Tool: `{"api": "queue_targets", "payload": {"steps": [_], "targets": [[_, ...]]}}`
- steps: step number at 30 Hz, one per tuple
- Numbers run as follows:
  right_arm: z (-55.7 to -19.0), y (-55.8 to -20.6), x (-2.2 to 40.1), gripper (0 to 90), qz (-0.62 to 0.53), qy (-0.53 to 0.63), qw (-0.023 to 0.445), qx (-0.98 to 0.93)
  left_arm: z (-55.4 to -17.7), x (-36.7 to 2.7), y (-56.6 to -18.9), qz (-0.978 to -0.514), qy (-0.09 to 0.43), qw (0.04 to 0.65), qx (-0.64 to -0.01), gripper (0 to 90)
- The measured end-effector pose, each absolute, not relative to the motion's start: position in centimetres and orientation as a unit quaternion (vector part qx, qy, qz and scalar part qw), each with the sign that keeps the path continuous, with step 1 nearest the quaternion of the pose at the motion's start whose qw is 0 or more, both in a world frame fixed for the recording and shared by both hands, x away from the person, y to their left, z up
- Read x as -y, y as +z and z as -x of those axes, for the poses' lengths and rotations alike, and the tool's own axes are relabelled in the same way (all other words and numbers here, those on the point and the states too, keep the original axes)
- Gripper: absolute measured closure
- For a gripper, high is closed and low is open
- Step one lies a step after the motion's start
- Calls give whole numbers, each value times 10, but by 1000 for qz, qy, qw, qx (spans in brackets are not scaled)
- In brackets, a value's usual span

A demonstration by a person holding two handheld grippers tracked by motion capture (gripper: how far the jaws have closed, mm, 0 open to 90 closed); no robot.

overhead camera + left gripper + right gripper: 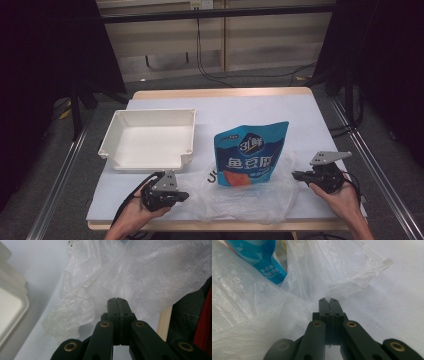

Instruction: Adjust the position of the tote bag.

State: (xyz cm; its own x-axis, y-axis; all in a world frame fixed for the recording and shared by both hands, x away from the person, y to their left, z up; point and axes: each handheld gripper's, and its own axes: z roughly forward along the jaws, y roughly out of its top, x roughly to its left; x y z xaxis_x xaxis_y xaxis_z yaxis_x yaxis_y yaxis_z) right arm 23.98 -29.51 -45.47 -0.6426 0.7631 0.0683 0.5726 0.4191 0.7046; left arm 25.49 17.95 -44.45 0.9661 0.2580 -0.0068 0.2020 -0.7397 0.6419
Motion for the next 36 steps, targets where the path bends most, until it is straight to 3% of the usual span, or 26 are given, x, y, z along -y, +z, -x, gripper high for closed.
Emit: {"api": "queue_targets", "payload": {"steps": [14, 25, 29, 36], "targets": [[-244, -472, 286, 900, -393, 314, 129, -854, -259, -176, -462, -942, 34, 309, -126, 900], [-242, -472, 284, 900, -385, 315, 138, -856, -259, -177, -465, -936, 30, 321, -142, 900], [-240, -469, 288, 830, -392, 330, 134, -848, -257, -178, -463, -933, 28, 328, -145, 864], [-234, -453, 305, 612, -400, 380, 142, -822, -252, -190, -447, -912, 41, 374, -164, 676]]}}
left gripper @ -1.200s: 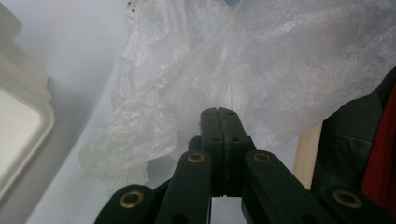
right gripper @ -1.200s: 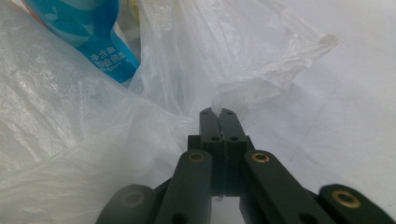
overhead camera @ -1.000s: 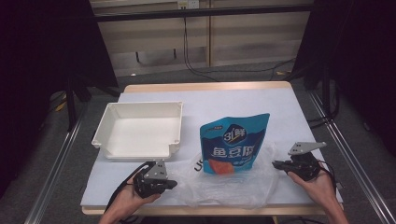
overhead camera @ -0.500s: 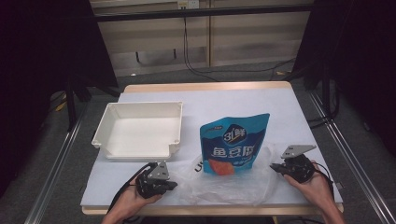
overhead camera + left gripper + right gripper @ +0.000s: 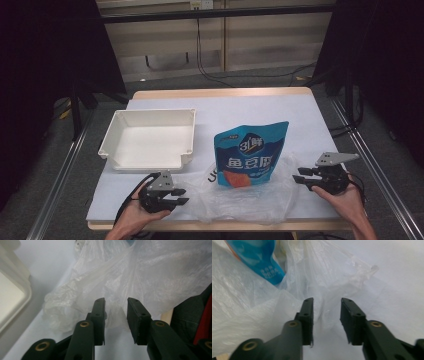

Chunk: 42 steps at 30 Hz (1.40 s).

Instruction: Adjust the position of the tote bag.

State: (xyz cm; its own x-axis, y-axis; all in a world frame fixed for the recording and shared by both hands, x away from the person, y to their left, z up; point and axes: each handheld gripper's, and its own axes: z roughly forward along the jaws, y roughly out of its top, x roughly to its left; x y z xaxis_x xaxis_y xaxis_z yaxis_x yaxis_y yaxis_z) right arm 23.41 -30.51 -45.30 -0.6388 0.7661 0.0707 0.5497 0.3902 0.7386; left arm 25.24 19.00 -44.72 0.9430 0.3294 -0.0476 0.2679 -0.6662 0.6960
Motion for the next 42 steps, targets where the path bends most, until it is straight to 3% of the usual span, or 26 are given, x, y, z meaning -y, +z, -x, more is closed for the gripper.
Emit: {"api": "queue_targets", "payload": {"steps": [7, 13, 18, 26, 42], "targets": [[-230, -439, 310, 486, -396, 412, 155, -806, -250, -198, -432, -891, 78, 407, -185, 535], [-224, -428, 313, 475, -390, 433, 163, -796, -247, -206, -418, -875, 70, 442, -185, 541], [-225, -422, 306, 665, -375, 455, 145, -794, -253, -198, -409, -860, 56, 473, -183, 690], [-236, -422, 282, 877, -344, 443, 125, -818, -261, -147, -418, -880, 37, 453, -141, 870], [-249, -450, 250, 900, -304, 388, 69, -867, -273, -100, -449, -909, 27, 396, -129, 869]]}}
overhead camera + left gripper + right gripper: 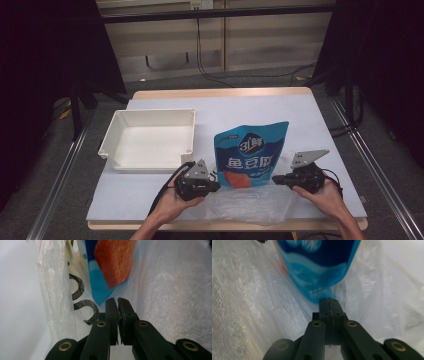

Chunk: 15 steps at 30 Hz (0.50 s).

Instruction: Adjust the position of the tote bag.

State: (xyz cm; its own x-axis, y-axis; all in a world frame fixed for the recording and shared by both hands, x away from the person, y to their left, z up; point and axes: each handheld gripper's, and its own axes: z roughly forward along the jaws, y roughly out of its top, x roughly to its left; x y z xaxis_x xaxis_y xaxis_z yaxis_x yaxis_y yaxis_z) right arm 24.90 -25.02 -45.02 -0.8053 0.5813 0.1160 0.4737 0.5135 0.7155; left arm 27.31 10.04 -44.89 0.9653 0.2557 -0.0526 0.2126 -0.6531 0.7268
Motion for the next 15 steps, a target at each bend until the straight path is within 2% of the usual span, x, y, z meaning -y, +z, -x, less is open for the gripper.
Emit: {"api": "queue_targets", "payload": {"steps": [9, 12, 15], "targets": [[-250, -462, 241, 900, -290, 371, 42, -881, -275, -94, -461, -921, 12, 368, -130, 872], [-251, -467, 236, 900, -288, 349, 47, -890, -275, -91, -466, -929, 8, 350, -123, 894], [-253, -469, 238, 900, -300, 338, 56, -890, -275, -93, -468, -936, 27, 329, -120, 900]]}}
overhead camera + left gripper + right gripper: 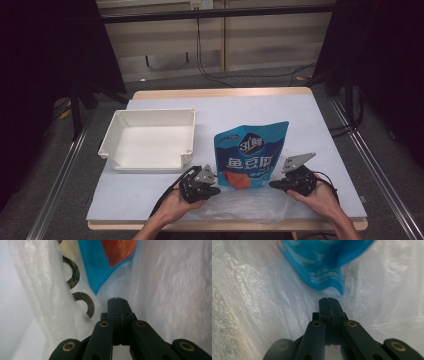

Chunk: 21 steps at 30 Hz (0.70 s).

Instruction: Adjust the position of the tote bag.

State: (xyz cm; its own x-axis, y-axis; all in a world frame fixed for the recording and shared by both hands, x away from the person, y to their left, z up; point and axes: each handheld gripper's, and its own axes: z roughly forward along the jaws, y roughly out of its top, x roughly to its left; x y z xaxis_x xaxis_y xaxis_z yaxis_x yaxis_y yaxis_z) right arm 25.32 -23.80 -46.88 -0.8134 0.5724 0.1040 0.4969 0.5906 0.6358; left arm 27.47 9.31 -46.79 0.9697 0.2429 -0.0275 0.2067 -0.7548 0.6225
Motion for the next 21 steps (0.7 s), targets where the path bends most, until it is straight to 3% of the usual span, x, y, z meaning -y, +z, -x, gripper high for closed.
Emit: {"api": "queue_targets", "payload": {"steps": [10, 21], "targets": [[-259, -468, 243, 900, -306, 287, 130, -899, -273, -101, -464, -947, 81, 289, -118, 900], [-266, -468, 250, 900, -310, 283, 124, -899, -285, -125, -461, -952, 73, 269, -125, 900]]}}
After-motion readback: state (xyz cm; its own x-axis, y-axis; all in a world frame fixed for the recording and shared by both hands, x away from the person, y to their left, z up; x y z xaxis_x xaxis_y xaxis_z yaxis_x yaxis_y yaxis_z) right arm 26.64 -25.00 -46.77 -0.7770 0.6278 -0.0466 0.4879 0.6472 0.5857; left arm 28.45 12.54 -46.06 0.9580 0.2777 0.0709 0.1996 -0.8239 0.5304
